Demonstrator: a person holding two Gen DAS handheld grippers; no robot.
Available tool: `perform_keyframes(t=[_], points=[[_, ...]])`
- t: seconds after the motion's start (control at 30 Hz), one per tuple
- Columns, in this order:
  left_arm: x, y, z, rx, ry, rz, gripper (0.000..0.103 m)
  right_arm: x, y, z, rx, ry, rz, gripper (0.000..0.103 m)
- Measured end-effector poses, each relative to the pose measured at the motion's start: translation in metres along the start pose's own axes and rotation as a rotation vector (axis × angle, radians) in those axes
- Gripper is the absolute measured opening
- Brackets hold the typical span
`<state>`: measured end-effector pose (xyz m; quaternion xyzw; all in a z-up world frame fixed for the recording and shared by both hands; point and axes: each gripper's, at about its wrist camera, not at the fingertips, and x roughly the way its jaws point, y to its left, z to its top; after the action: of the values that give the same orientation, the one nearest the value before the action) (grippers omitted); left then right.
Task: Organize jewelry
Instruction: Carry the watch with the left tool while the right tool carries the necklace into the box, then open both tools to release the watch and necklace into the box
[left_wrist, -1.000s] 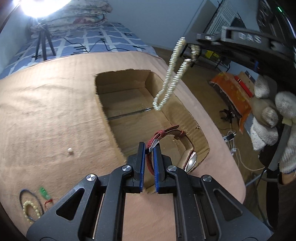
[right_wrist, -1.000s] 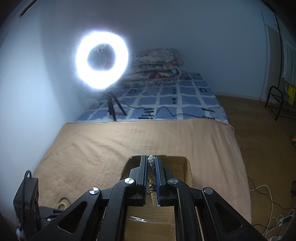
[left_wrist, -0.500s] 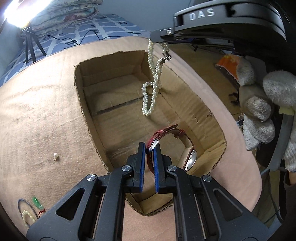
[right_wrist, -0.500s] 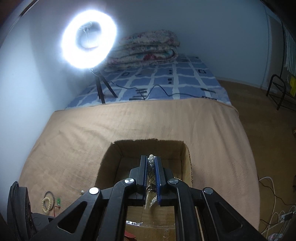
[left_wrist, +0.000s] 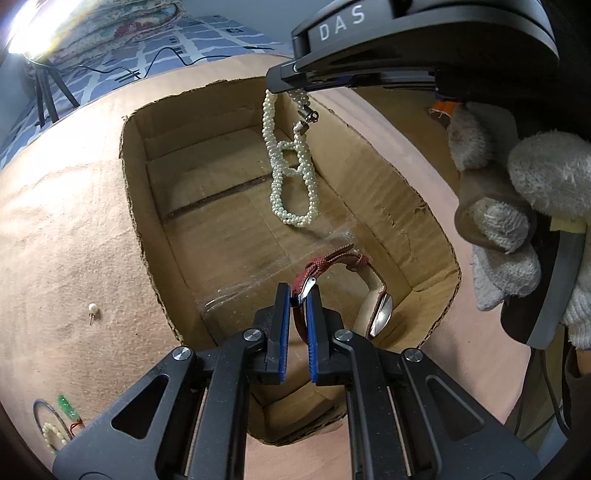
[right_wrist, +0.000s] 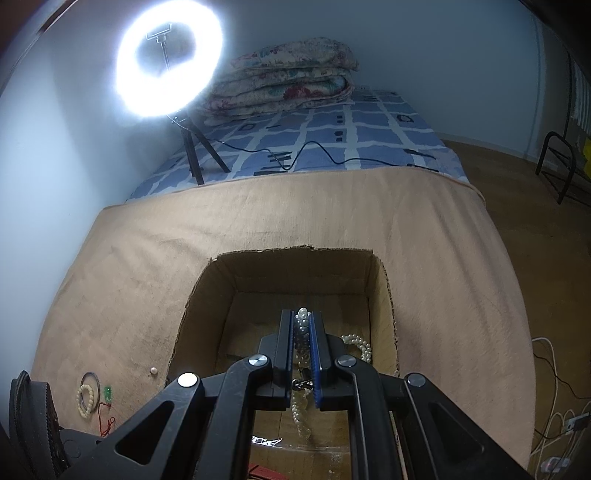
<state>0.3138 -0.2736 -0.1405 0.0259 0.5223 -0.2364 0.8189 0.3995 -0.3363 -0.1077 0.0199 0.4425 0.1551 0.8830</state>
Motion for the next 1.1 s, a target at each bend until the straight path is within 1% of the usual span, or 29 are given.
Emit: perform_keyframes(t=[0.23,0.3,0.43,0.47,0.5,0.53,0.6,0.7,0.8,0.87,1.1], points=[[0.003,0.005,0.005,-0.009,-0.012,-0.007,0.007,0.003,-0.001,-0.003,0.012,0.006,0.004,0.006],[0.002,0.005,0.004,-0.016,-0.015,-0.016,0.011,0.003,-0.002,-0.004,0.014,0.008,0.004,0.006],[-0.003,0.007,0.005,-0.023,-0.031,-0.031,0.025,0.003,-0.003,-0.003,0.019,0.004,0.009,0.009],[-0.004,0.008,0.005,-0.025,-0.035,-0.033,0.028,0.002,-0.003,-0.003,0.023,0.003,0.012,0.018],[-0.006,0.009,0.005,-0.030,-0.038,-0.038,0.029,0.001,-0.004,-0.003,0.029,-0.001,0.010,0.030],[-0.008,0.010,0.005,-0.034,-0.041,-0.043,0.031,-0.001,-0.005,-0.004,0.037,-0.008,0.005,0.034],[-0.013,0.012,0.004,-0.045,-0.050,-0.051,0.032,-0.004,-0.007,-0.004,0.048,-0.019,0.004,0.050],[-0.024,0.017,0.000,-0.055,-0.068,-0.060,0.032,-0.012,-0.009,-0.004,0.070,-0.041,-0.010,0.064],[-0.036,0.023,-0.006,-0.063,-0.083,-0.060,0.032,-0.019,-0.009,-0.005,0.088,-0.057,-0.014,0.071],[-0.044,0.028,-0.009,-0.077,-0.089,-0.065,0.032,-0.025,-0.007,-0.006,0.095,-0.066,-0.020,0.073],[-0.082,0.056,-0.026,-0.121,-0.129,-0.059,0.032,-0.049,0.010,-0.010,0.077,-0.094,-0.034,0.075]])
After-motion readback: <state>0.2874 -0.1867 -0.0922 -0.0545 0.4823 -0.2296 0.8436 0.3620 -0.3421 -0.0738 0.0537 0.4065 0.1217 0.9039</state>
